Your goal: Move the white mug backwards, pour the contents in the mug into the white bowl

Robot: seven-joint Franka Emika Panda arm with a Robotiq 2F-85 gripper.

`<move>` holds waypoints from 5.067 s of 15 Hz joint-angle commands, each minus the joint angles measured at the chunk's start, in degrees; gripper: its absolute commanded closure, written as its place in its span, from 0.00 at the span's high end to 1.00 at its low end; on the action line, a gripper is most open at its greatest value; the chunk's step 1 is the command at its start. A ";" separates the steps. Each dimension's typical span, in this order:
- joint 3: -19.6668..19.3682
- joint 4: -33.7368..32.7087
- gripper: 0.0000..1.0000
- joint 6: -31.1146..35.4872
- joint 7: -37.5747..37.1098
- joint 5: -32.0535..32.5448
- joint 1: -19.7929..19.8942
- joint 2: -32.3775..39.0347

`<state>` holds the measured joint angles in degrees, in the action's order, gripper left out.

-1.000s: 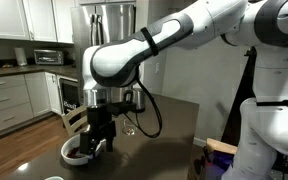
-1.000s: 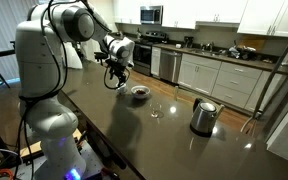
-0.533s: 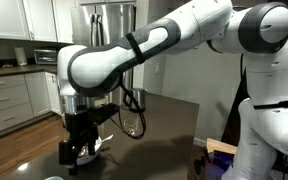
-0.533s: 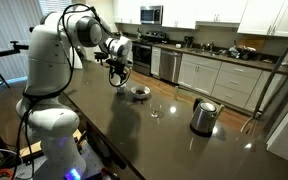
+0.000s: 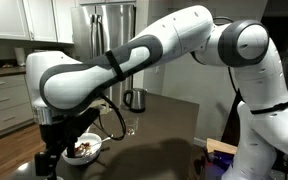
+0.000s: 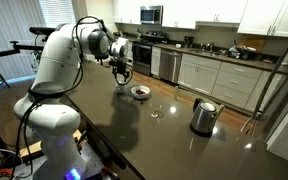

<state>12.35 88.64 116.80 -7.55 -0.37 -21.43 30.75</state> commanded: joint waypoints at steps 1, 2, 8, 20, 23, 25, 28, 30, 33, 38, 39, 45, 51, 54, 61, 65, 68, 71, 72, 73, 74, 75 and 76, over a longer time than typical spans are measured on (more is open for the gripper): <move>-0.19 -4.95 1.00 3.04 -0.15 0.39 -0.78 3.95; 0.05 -5.50 1.00 4.70 -0.01 -0.32 -0.69 4.77; 0.68 -9.16 1.00 7.70 0.88 -0.66 -1.37 9.31; 0.40 -15.07 1.00 8.48 2.43 1.11 -4.90 16.21; 0.19 -15.13 1.00 7.62 3.61 1.57 -4.99 16.23; 0.01 -15.35 1.00 6.95 4.13 1.64 -4.86 16.05; -0.94 -16.44 1.00 6.17 4.70 2.59 -4.86 15.71; -1.33 -17.76 1.00 5.53 5.19 3.45 -4.85 15.86; -1.95 -19.27 1.00 5.27 5.54 4.99 -5.11 16.31; -2.63 -19.32 1.00 6.32 6.13 6.64 -5.09 17.18; -2.62 -19.24 1.00 6.45 6.09 6.61 -5.06 17.36; -1.92 -18.75 1.00 9.22 5.82 5.15 -4.42 18.37; -1.45 -18.36 1.00 9.54 5.79 5.04 -4.63 19.10; -1.07 -18.21 1.00 8.54 6.20 5.06 -4.39 19.42; -1.42 -16.06 1.00 5.34 5.61 5.36 -4.23 17.74; -1.23 -15.09 1.00 2.44 5.52 5.01 -3.99 16.64; -0.96 -14.21 1.00 0.13 5.61 4.75 -3.84 15.52; -0.83 -12.91 1.00 -1.68 5.41 4.71 -3.80 14.14; -0.81 -12.45 1.00 -2.01 5.29 4.70 -3.81 13.68; -0.81 -11.43 1.00 -1.84 5.15 4.70 -3.81 12.98; -0.78 -10.67 1.00 -1.68 5.09 4.65 -3.80 12.48; -0.78 -9.66 1.00 -1.26 4.92 4.60 -3.79 11.84; -0.70 -8.43 1.00 -0.57 4.80 4.38 -3.67 11.24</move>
<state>11.07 74.78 115.82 -2.62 4.94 -25.95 45.98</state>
